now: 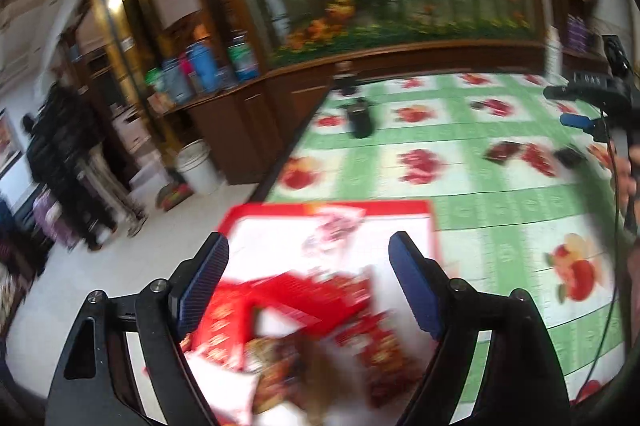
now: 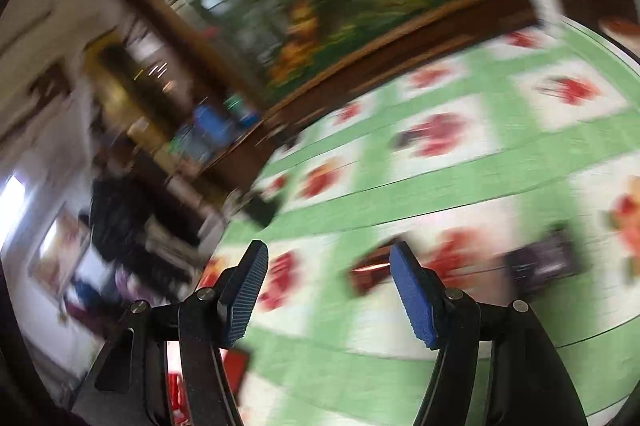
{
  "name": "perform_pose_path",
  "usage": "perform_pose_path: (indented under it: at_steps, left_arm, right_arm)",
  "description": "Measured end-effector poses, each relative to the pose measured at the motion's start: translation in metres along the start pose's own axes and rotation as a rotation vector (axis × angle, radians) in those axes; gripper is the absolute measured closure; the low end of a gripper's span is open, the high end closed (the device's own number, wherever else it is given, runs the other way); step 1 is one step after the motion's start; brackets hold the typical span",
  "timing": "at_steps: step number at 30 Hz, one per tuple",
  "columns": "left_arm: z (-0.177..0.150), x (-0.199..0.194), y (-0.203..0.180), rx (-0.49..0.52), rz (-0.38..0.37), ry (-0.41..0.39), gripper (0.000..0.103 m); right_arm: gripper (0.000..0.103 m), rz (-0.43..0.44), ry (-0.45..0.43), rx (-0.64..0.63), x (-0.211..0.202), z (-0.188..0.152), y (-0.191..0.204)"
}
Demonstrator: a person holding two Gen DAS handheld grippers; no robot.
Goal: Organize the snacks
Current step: 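Grasp the brown chocolate packet with the left gripper while the right gripper grasps the dark purple packet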
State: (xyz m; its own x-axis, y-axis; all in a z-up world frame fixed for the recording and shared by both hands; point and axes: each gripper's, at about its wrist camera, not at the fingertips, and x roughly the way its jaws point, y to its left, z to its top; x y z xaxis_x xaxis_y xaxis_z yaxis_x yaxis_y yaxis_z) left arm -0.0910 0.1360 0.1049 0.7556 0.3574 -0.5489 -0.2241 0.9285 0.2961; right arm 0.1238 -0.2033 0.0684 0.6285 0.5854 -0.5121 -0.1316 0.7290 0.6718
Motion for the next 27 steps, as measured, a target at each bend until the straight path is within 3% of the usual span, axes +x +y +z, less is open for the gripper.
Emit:
perform_pose_path:
  at_steps: [4, 6, 11, 15, 19, 27]
  left_arm:
    - [0.030, 0.014, -0.046, 0.109, -0.077, -0.001, 0.020]
    - [0.043, 0.025, -0.068, 0.153, -0.126, 0.009, 0.020]
    - [0.073, 0.063, -0.110, 0.227, -0.184, 0.045, 0.020]
    - [0.089, 0.094, -0.138, 0.292, -0.203, 0.059, 0.020]
    - [0.098, 0.129, -0.159, 0.313, -0.258, 0.114, 0.020]
    - [0.106, 0.170, -0.193, 0.346, -0.318, 0.146, 0.020]
  right_arm:
    - [0.037, -0.055, 0.051, 0.178, -0.019, 0.023, -0.061]
    - [0.037, -0.086, 0.148, 0.220, -0.017, 0.026, -0.075]
    - [0.037, -0.098, 0.230, 0.278, -0.008, 0.020, -0.087]
    - [0.037, -0.148, 0.261, 0.260, 0.005, 0.015, -0.081]
    - [0.037, -0.256, 0.267, 0.216, 0.017, 0.008, -0.073]
    - [0.039, -0.391, 0.190, 0.058, 0.034, 0.000, -0.049]
